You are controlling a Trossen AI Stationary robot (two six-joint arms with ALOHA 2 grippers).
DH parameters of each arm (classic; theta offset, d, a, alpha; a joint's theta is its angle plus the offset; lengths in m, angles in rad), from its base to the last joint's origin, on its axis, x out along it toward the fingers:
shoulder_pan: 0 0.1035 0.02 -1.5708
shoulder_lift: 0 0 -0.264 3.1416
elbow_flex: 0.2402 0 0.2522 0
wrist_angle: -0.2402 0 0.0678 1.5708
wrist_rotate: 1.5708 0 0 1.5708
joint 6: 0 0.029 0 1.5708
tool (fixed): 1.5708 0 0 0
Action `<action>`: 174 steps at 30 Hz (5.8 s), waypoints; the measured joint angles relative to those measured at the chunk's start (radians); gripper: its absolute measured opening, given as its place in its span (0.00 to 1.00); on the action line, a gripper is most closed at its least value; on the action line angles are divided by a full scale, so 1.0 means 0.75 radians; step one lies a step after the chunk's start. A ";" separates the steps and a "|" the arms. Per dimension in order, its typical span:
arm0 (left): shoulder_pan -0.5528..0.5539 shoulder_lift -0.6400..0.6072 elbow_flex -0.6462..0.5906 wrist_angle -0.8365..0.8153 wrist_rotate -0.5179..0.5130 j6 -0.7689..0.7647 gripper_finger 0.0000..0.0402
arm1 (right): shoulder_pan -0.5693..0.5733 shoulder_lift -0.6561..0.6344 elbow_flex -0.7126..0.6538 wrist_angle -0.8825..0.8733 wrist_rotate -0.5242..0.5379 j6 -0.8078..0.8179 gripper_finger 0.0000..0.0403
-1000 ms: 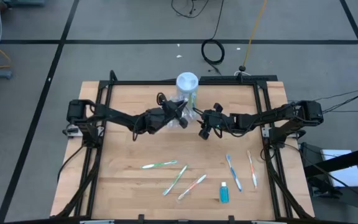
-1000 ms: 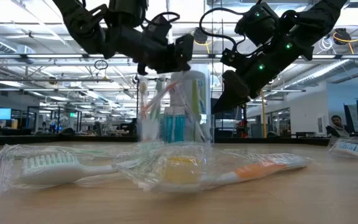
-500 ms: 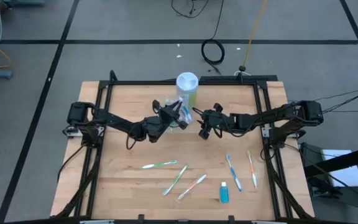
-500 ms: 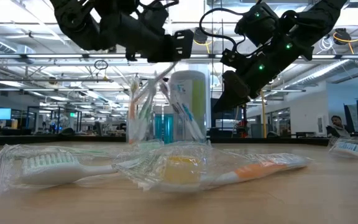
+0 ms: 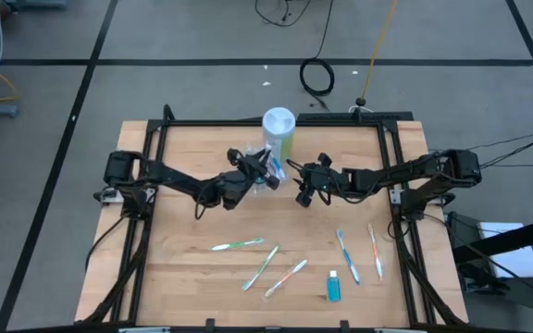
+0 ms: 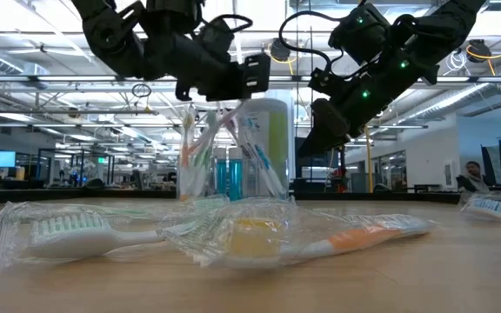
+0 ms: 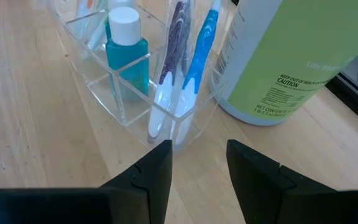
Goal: Pick & Place toothbrushing station
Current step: Put the yellow toothbrush into the transparent organizer, then put the blue toothbrush into the transparent organizer
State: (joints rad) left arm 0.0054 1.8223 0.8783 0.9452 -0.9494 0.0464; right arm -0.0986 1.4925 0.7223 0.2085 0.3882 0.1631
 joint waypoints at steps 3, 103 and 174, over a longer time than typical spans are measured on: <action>0.009 0.010 0.000 -0.013 -0.027 -0.004 0.09 | 0.000 0.000 0.000 0.005 0.000 0.000 0.36; -0.147 -0.314 0.017 -0.733 -0.418 -0.025 0.45 | 0.000 -0.001 -0.001 0.011 -0.001 -0.035 0.36; -0.099 -0.663 0.018 -1.711 0.769 -0.625 0.45 | 0.492 -0.387 -0.130 -0.964 -0.451 1.143 0.41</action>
State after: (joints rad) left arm -0.0685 1.3251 0.8917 -0.3382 -0.3729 -0.4225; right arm 0.2707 1.2024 0.6250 -0.5142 0.0502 1.0200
